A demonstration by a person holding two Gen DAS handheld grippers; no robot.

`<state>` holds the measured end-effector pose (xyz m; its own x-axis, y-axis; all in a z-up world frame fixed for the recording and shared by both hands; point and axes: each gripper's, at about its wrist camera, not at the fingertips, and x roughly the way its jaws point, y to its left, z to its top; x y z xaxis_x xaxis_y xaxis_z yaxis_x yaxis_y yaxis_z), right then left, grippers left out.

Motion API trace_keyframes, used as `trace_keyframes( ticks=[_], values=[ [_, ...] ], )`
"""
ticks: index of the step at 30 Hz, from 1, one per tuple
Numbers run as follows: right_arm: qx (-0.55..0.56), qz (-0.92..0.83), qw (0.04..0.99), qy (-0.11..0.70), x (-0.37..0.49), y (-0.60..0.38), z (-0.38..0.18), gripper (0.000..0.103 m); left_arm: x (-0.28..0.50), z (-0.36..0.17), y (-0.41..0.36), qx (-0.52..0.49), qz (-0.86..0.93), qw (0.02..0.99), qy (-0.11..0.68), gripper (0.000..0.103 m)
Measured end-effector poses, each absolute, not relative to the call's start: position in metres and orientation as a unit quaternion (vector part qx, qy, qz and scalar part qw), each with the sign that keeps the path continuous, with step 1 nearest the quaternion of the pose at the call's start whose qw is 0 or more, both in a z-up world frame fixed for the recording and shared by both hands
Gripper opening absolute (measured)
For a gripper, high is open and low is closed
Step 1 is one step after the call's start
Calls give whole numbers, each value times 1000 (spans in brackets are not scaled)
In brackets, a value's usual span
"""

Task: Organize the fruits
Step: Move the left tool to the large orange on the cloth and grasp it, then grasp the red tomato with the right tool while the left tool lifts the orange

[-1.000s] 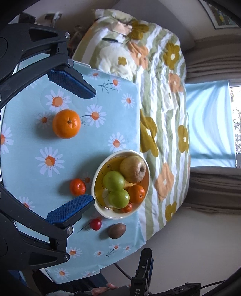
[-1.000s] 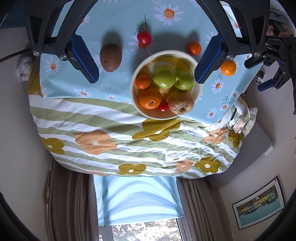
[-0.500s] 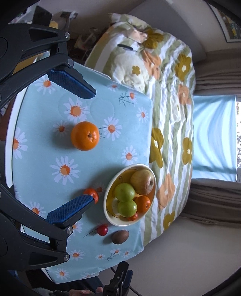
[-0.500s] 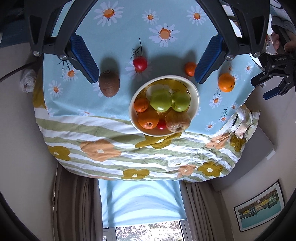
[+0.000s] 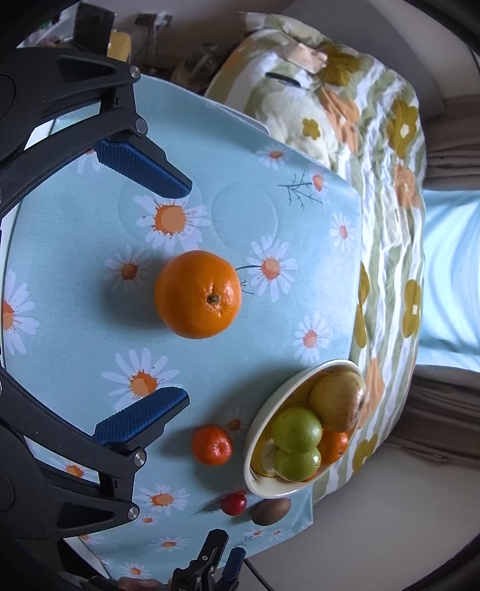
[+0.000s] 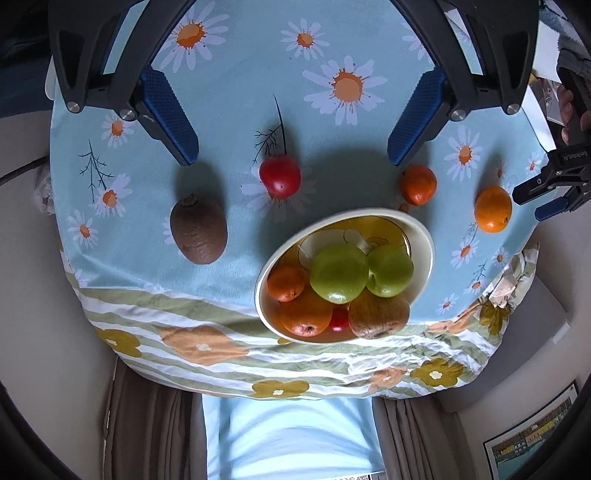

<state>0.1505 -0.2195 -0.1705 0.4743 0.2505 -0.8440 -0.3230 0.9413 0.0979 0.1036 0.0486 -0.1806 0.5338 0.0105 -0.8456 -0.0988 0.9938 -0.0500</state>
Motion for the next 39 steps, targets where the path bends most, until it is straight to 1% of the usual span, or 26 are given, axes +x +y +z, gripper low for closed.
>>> trace_keyframes(
  ticks=[5, 8, 9, 11, 13, 16, 18, 19, 23, 25, 29, 33, 35, 39],
  values=[
    [-45, 167, 848, 502, 154, -215, -189, 89, 114, -195, 48, -34, 29, 870, 492, 101],
    [-44, 169, 844, 508, 156, -214, -197, 84, 120, -198, 46, -24, 26, 869, 493, 101],
    [-43, 170, 842, 509, 156, -213, -199, 84, 123, -200, 45, -23, 24, 868, 495, 99],
    [-39, 170, 842, 510, 158, -212, -202, 82, 128, -205, 45, -22, 18, 864, 503, 81],
    [-34, 169, 841, 512, 160, -212, -204, 82, 133, -210, 45, -22, 15, 858, 512, 74],
    [-31, 170, 839, 515, 163, -211, -205, 75, 135, -213, 47, -33, 12, 856, 516, 73],
    [-32, 170, 839, 516, 165, -210, -205, 74, 136, -215, 48, -32, 14, 854, 518, 69],
    [-32, 171, 839, 516, 166, -209, -206, 72, 136, -215, 48, -28, 14, 855, 518, 67],
    [-35, 172, 836, 520, 171, -209, -208, 61, 136, -215, 46, -15, 11, 854, 520, 67],
    [-35, 170, 836, 521, 174, -208, -209, 58, 136, -215, 46, -13, 10, 854, 520, 66],
    [-39, 169, 834, 523, 177, -206, -212, 47, 135, -214, 49, -25, 12, 853, 522, 66],
    [-40, 164, 837, 521, 180, -206, -212, 42, 132, -214, 50, -29, 15, 852, 522, 66],
    [-40, 161, 838, 520, 181, -207, -213, 37, 131, -214, 51, -30, 15, 851, 523, 66],
    [-38, 158, 839, 519, 183, -208, -213, 34, 126, -213, 52, -29, 17, 850, 526, 66]
  ],
)
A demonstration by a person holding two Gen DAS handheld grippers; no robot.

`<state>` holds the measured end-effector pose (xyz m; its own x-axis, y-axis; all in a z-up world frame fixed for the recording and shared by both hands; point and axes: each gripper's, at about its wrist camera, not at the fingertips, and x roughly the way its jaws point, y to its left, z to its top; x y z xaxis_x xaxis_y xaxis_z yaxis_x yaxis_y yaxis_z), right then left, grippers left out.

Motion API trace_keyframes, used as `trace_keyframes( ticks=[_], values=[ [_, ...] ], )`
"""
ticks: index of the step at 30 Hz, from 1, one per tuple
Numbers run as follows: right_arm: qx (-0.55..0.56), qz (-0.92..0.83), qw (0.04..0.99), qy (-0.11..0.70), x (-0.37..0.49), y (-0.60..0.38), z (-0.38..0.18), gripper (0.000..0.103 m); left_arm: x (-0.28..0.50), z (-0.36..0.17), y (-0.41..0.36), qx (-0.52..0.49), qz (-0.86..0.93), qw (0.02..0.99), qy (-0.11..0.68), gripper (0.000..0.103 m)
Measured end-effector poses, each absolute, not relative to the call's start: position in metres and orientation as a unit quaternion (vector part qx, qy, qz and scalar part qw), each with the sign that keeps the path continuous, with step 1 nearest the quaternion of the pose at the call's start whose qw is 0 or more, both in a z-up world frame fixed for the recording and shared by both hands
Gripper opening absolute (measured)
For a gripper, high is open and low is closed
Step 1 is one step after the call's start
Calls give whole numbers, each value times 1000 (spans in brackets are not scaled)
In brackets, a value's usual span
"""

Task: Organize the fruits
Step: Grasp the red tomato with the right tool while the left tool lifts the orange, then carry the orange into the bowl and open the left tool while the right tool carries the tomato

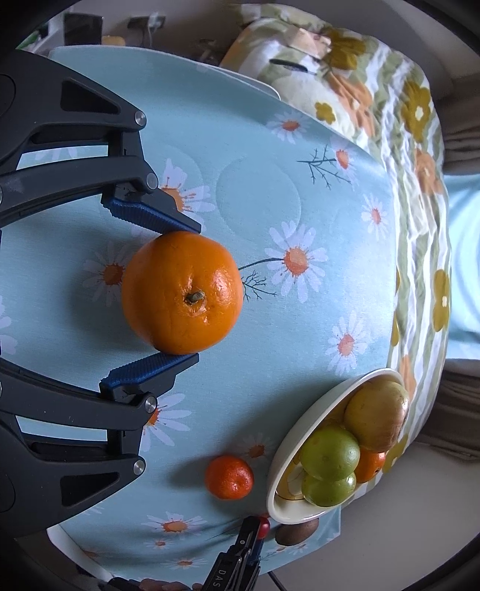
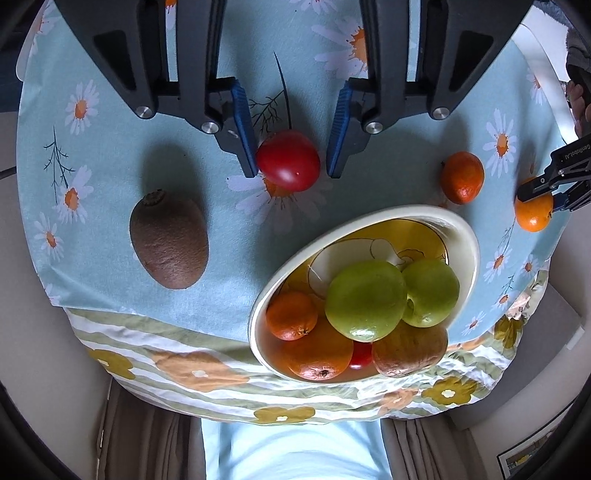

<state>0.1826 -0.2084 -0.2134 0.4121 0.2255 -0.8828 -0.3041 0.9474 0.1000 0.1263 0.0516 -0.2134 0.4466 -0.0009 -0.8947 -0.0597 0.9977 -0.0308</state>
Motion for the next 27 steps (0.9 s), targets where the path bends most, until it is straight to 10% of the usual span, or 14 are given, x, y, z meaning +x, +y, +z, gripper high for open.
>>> trace_keyframes(
  ticks=[27],
  values=[
    [-30, 181, 867, 463, 141, -193, -120, 31, 81, -120, 44, -26, -25, 884, 466, 66]
  ],
)
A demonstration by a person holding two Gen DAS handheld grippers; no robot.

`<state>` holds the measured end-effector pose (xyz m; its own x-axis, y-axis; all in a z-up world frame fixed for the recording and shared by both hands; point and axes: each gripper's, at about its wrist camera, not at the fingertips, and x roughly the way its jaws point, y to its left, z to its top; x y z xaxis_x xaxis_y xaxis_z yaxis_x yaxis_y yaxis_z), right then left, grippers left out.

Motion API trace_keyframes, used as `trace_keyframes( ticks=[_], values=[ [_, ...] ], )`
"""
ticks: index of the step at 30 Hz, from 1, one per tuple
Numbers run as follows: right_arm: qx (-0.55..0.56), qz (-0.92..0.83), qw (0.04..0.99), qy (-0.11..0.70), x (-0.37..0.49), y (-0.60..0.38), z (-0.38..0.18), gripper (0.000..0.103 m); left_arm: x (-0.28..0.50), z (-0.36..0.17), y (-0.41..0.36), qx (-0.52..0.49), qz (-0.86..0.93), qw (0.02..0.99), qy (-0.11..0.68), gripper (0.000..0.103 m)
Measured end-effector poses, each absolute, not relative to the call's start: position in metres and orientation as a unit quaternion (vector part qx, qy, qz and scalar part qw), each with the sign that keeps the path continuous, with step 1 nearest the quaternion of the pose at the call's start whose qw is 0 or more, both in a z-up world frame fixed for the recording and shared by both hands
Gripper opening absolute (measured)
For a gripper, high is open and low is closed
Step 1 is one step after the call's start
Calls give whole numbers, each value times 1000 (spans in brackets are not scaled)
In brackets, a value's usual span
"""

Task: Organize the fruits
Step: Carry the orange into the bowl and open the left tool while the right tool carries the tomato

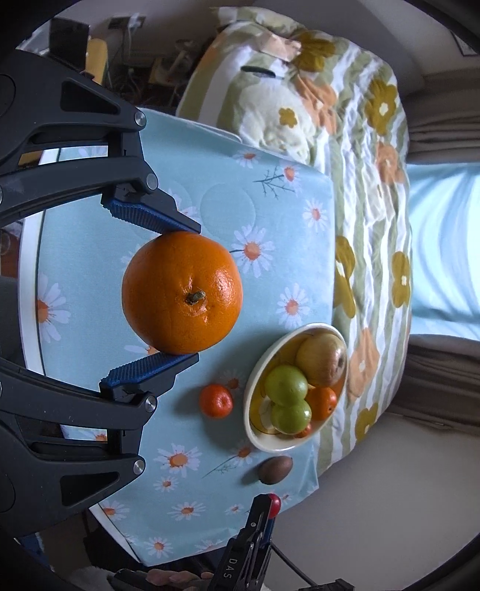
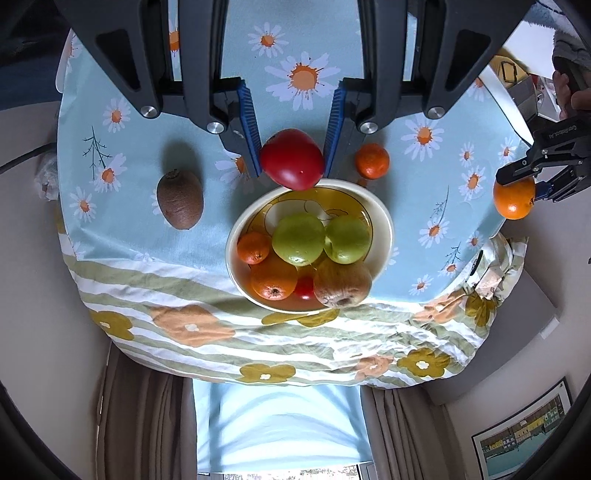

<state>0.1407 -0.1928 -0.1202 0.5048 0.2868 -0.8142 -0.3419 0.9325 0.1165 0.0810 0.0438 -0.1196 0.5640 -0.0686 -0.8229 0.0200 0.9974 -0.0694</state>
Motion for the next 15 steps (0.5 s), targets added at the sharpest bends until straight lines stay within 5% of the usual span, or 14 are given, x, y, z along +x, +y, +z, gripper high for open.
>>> trace_keyframes(
  ticks=[15],
  values=[
    [10, 190, 879, 438, 140, -191, -78, 31, 121, -67, 2, 0, -99, 906, 412, 66]
  ],
)
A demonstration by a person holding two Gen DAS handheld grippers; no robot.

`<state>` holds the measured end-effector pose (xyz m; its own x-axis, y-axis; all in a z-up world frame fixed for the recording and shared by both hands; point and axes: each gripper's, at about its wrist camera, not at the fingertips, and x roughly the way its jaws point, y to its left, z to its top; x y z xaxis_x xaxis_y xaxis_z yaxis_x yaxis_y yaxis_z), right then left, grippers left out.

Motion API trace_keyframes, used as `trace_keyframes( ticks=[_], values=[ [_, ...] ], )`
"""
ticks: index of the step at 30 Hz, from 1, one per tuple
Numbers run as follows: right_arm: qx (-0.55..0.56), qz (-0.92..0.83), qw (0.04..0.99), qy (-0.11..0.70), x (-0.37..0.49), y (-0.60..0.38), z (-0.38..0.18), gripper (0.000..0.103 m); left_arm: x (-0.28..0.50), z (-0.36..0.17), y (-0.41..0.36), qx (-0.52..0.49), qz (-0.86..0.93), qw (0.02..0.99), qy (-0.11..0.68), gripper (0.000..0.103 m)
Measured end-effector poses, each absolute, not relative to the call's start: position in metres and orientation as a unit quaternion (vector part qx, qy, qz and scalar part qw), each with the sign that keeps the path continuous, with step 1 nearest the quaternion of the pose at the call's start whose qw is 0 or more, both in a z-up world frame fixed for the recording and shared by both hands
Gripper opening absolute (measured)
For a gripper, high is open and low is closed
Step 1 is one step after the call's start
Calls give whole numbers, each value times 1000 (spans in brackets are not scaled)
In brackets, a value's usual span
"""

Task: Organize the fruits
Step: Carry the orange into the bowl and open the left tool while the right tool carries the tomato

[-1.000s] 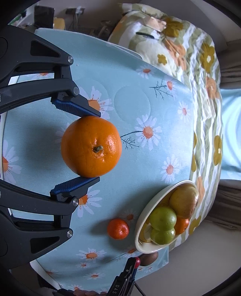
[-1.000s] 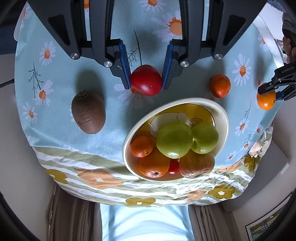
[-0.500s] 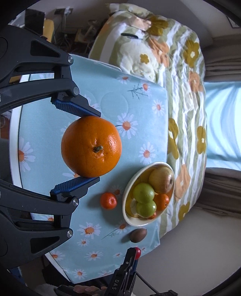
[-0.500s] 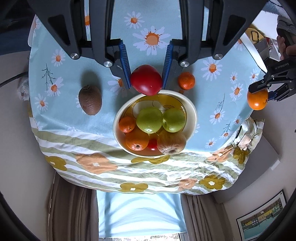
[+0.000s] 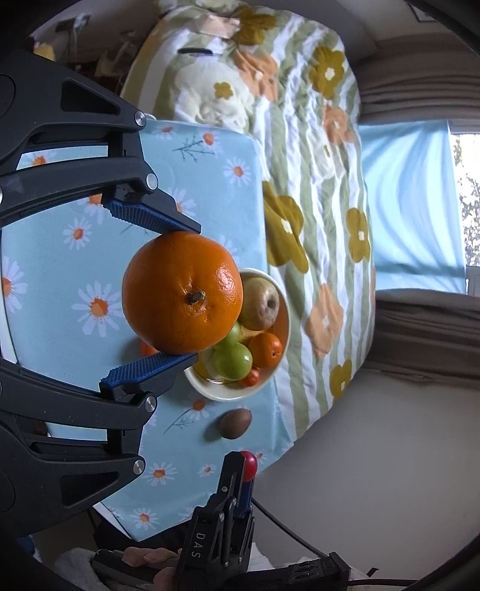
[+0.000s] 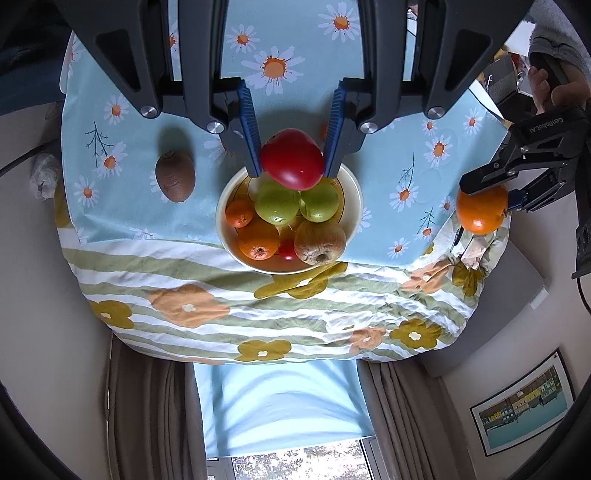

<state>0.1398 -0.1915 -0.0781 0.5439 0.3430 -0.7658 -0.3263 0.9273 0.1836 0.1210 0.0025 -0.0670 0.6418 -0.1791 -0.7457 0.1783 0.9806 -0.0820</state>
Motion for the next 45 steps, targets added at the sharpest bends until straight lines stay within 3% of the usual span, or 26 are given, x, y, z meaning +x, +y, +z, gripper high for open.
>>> trace_keyframes(
  ticks=[21, 40, 42, 44, 45],
  values=[
    [-24, 244, 848, 471, 228, -226, -121, 31, 259, -119, -91, 40, -113, 887, 447, 66],
    [-10, 222, 840, 496, 263, -264, -145, 31, 292, -162, -128, 111, -113, 867, 473, 66],
    [-9, 220, 841, 495, 264, -266, -145, 31, 290, -161, -129, 117, -115, 867, 471, 72],
    [-8, 218, 842, 494, 265, -267, -144, 31, 287, -155, -128, 115, -112, 873, 460, 103],
    [-7, 217, 842, 494, 266, -268, -144, 31, 283, -151, -127, 112, -111, 878, 451, 103]
  ],
)
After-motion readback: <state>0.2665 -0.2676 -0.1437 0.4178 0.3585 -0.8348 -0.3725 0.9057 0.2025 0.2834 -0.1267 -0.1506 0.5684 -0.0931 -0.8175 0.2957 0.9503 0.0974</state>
